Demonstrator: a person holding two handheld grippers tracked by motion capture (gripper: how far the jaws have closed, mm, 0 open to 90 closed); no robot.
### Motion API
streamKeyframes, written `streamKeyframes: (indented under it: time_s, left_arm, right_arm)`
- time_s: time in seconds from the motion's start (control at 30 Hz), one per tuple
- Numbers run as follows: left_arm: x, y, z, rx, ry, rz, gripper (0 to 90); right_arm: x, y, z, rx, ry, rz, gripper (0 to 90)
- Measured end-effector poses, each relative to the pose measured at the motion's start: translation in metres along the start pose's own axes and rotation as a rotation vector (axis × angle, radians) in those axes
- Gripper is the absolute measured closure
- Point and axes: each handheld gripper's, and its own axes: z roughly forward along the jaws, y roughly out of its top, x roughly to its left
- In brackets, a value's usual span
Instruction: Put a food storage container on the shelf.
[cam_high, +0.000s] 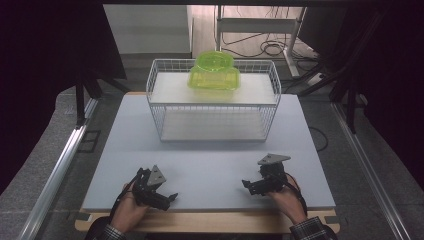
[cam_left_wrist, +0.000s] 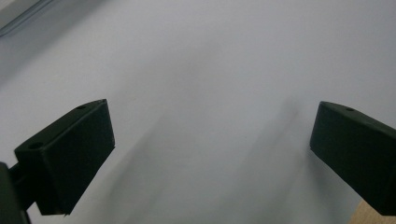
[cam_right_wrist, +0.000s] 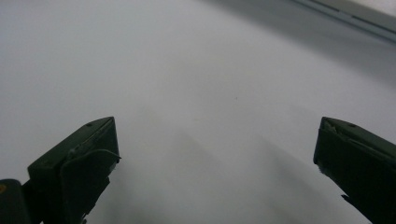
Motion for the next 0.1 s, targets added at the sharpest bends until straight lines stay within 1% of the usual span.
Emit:
streamKeyframes:
  time_s: [0.1]
  left_arm:
    - [0.0012,0.0003,-0.0007,-0.003,0.002,-0.009,0.0]
  right_arm:
    - [-0.0003,0.0003,0.0008,0.005,0.0,0.007,0.0]
